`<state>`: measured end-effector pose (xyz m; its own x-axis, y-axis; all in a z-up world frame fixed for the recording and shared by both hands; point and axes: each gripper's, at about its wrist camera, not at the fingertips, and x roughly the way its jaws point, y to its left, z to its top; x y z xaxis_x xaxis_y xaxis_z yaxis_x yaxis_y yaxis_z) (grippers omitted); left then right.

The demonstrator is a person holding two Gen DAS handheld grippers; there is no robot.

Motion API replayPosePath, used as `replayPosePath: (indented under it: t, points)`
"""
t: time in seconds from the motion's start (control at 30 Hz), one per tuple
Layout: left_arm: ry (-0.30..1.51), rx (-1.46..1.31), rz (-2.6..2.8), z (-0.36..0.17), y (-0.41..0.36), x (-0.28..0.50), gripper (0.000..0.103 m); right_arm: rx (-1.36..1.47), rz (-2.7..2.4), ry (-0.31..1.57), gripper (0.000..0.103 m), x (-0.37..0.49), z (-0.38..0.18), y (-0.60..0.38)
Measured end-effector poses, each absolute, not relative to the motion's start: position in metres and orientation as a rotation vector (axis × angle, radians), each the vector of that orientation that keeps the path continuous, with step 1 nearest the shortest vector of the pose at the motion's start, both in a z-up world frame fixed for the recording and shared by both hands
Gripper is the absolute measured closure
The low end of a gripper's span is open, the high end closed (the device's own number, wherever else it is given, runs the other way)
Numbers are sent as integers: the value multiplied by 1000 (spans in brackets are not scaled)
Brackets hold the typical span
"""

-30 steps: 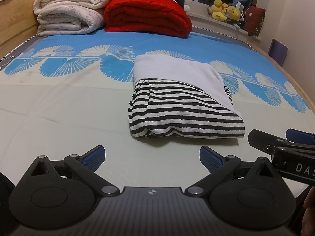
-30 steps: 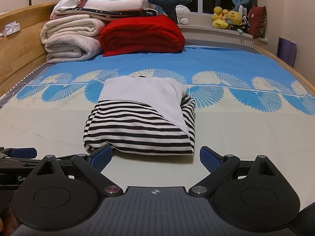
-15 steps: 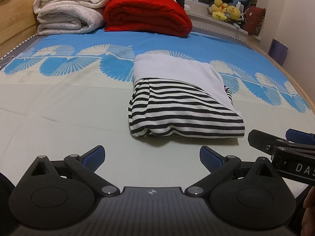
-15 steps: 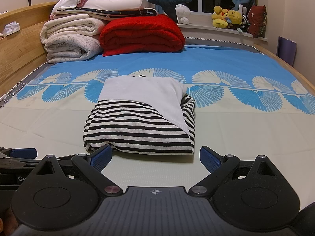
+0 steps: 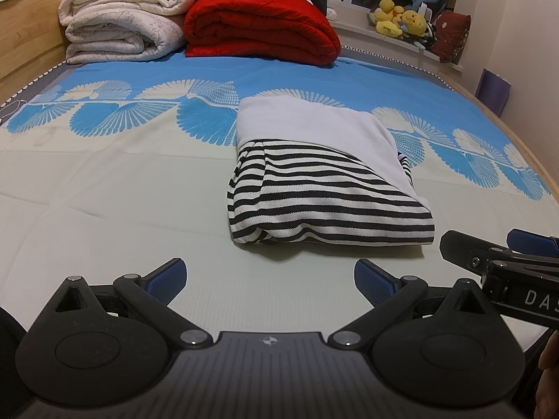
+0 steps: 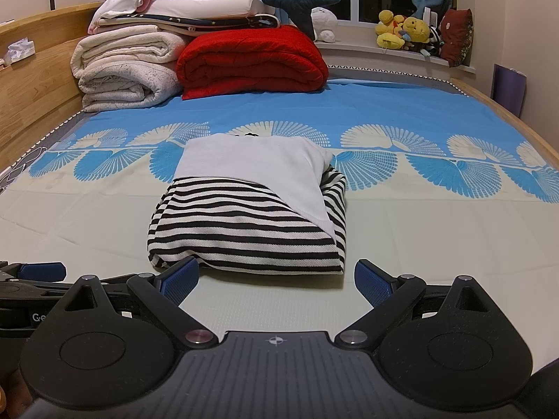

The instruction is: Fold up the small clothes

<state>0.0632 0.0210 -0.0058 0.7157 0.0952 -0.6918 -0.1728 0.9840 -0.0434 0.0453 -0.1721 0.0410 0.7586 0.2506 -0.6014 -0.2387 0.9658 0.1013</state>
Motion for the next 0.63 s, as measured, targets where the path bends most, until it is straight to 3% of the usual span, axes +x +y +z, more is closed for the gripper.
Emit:
replayPosePath:
  t: [0.63]
  points:
    - [769,-107,145,-9,23,63,1,16,267,661,7,45,40,-172]
